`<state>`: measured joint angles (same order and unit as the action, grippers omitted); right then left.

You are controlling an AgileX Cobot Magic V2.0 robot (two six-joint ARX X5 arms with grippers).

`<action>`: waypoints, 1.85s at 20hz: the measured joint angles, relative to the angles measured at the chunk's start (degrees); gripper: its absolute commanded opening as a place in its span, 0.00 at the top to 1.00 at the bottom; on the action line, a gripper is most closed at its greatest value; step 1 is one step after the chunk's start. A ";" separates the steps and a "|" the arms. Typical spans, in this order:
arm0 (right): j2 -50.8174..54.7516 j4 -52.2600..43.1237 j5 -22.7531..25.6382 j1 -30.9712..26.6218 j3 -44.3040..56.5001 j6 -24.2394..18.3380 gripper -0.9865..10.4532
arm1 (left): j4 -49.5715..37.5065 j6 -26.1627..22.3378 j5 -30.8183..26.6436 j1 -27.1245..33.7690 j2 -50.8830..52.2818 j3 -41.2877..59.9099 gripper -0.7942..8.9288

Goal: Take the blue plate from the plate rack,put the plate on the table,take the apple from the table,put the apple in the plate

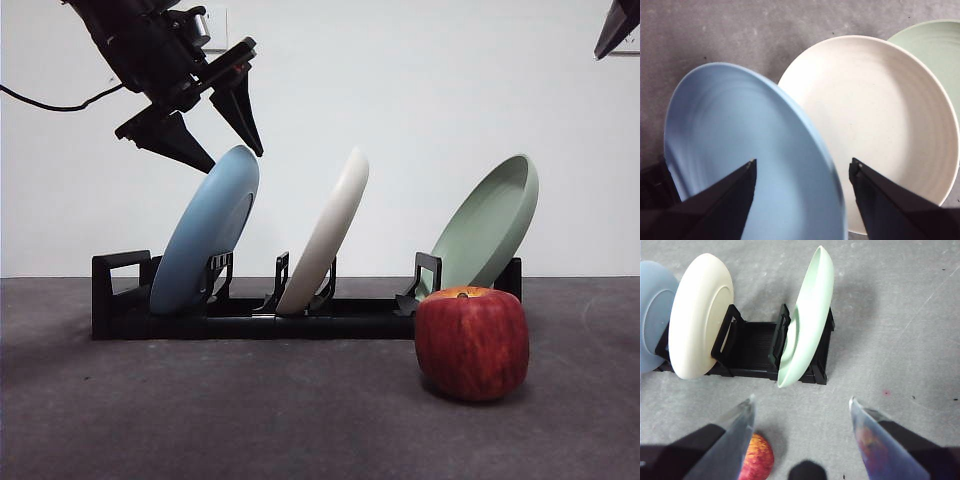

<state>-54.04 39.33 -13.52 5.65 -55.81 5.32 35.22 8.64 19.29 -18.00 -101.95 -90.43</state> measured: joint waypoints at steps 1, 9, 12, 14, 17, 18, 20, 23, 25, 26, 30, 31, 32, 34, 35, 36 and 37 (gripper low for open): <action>0.00 0.00 -0.02 0.02 0.00 0.00 0.63 | -0.11 -0.02 -0.09 -0.13 0.00 0.00 0.79; 0.00 0.02 0.00 0.02 0.00 0.02 0.64 | -0.15 -1.44 1.64 -1.18 0.98 0.00 0.93; 0.00 -0.04 0.00 0.02 0.00 0.02 0.64 | 1.46 -1.55 1.46 -1.09 4.79 -0.79 0.93; 0.00 -0.61 0.00 0.02 0.00 0.02 0.64 | 3.63 -2.12 1.18 -1.40 8.79 -3.50 0.93; 0.00 -0.83 0.00 0.02 0.00 0.04 0.64 | 8.98 -5.53 0.31 -2.34 17.68 -7.34 0.93; 0.00 -0.81 0.02 0.02 0.00 0.07 0.64 | 11.10 -6.64 0.39 -3.15 20.44 -7.80 0.93; 0.00 -0.74 -0.02 0.02 0.00 0.52 0.63 | 16.96 -9.29 0.17 -5.09 26.43 -7.82 0.93; 0.00 1.01 0.00 0.02 0.00 1.14 0.63 | 28.89 -12.07 -7.76 -8.26 34.71 -7.80 0.93; 0.00 1.95 0.00 0.02 0.00 1.31 0.63 | 36.24 -12.22 -14.16 -11.06 38.51 -7.80 0.93; 0.02 2.43 0.00 0.02 0.00 1.31 0.63 | 38.82 -12.09 -16.31 -12.48 39.65 -7.78 0.93; 0.00 3.10 0.00 0.02 0.00 1.33 0.63 | 41.18 -9.11 -22.38 -18.32 43.71 -1.86 0.93; 0.00 3.13 0.00 0.02 0.00 1.33 0.63 | 40.57 -7.48 -23.26 -20.13 45.05 1.73 0.93; 0.00 3.21 0.00 0.02 0.00 1.33 0.63 | 38.93 -5.75 -24.72 -21.73 46.51 5.77 0.93; 0.00 3.32 0.00 0.02 0.00 1.33 0.63 | 34.51 -2.01 -27.78 -25.42 49.16 14.38 0.93; 0.00 3.32 0.00 0.02 0.00 1.55 0.63 | 32.22 0.00 -28.76 -27.30 49.75 18.91 0.93; 0.00 3.32 0.00 0.02 0.00 1.84 0.63 | 30.38 1.33 -29.42 -28.72 49.79 22.25 0.93; 0.00 3.48 0.00 0.02 0.00 2.23 0.63 | 27.52 2.32 -29.57 -30.42 49.05 25.92 0.93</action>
<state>-54.04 42.81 -13.52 5.67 -55.81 7.55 62.74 10.96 -10.28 -48.42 -52.90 -64.51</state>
